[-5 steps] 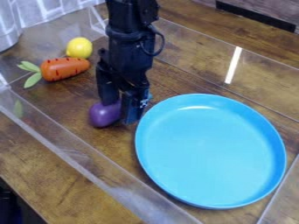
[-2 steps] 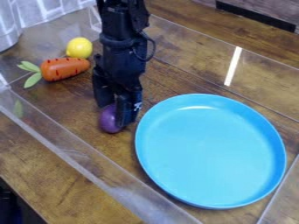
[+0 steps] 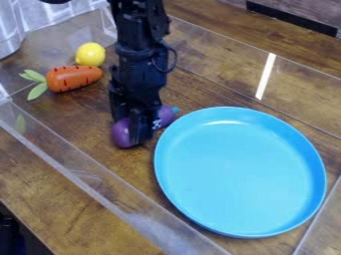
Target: Put the purple eggplant in the blue tray
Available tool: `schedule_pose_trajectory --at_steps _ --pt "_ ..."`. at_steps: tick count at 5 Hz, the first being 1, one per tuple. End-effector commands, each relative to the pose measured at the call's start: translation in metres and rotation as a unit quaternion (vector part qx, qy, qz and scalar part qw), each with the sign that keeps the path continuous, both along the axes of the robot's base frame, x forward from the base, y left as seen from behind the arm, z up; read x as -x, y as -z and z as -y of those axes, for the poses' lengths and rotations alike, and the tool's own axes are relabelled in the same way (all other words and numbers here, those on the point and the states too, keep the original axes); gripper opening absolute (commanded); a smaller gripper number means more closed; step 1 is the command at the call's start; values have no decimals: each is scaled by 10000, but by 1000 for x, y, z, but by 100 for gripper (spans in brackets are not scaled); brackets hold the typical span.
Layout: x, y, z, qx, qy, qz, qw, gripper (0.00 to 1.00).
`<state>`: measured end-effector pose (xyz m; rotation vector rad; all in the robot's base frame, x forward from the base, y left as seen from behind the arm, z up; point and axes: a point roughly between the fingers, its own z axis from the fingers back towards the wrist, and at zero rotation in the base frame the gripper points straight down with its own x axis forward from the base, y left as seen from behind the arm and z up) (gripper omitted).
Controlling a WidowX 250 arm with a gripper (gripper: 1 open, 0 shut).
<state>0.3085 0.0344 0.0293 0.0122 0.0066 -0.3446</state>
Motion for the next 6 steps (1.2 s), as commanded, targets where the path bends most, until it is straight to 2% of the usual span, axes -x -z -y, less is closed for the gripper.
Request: schedule_pose_trajectory --at_steps 1,3,6 --pt "-6 2 -14 -11 -71 158 9998 0" --pt "-11 10 -29 -28 -108 146 9998 0" --pt "-13 10 -44 -49 -154 -40 9999 0"
